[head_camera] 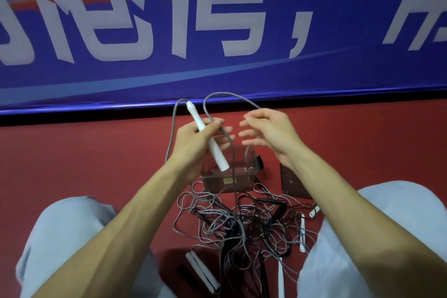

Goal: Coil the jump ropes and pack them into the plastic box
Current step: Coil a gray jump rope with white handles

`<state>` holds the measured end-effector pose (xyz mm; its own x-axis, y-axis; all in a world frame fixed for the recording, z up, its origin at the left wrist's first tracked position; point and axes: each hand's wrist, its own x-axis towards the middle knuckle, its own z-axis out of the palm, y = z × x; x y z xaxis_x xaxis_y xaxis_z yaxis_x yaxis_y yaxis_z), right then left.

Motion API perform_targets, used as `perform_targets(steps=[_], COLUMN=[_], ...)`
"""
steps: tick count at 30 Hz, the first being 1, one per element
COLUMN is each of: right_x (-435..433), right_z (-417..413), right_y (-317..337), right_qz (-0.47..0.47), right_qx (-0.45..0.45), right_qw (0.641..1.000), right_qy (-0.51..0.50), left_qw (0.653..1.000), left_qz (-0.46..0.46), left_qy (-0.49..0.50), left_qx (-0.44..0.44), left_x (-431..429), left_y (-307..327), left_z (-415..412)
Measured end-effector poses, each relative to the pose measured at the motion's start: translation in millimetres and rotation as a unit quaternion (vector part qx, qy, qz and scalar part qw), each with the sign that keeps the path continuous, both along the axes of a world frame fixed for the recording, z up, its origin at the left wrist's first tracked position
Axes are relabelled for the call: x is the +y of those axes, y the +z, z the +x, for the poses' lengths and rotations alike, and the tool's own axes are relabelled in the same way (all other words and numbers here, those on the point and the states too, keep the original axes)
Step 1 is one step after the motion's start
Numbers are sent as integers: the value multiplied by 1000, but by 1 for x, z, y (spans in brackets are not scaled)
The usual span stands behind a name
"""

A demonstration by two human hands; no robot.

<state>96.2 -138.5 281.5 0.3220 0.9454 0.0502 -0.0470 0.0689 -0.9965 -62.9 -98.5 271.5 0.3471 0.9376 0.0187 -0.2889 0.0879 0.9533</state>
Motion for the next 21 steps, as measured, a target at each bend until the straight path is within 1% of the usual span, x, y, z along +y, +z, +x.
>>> perform_targets(steps=[3, 6, 9, 11, 13, 15, 17, 19, 21], right_x=[2, 2, 3, 6, 9, 9, 10, 12, 12], right_z=[-4, -8, -10, -12, -14, -17, -17, -17, -15], right_y=[-9, -16, -23, -28, -34, -37, -36, -33, -29], right_qz=[-43, -82, -85, -79, -80, -85, -68, -40, -9], right_qx=[-111, -204, -260, -300, -324, -286, -259, -232, -197], right_qw=[992, 968, 943, 933, 933, 951, 963, 972, 980], right_qy=[46, 119, 190, 182, 132, 76, 38, 11, -14], left_qw=[994, 975, 953, 942, 941, 945, 953, 969, 986], left_qz=[-45, -84, -112, -119, -112, -102, -82, -53, -21], left_qy=[-2, -7, -3, -7, -12, -14, -2, 14, 19], left_qx=[-95, -204, -281, -314, -318, -310, -291, -241, -162], left_x=[1, 4, 4, 4, 3, 4, 7, 11, 14], left_y=[11, 22, 29, 31, 31, 31, 30, 28, 22], left_z=[-4, -10, -17, -20, -21, -21, -20, -21, -20])
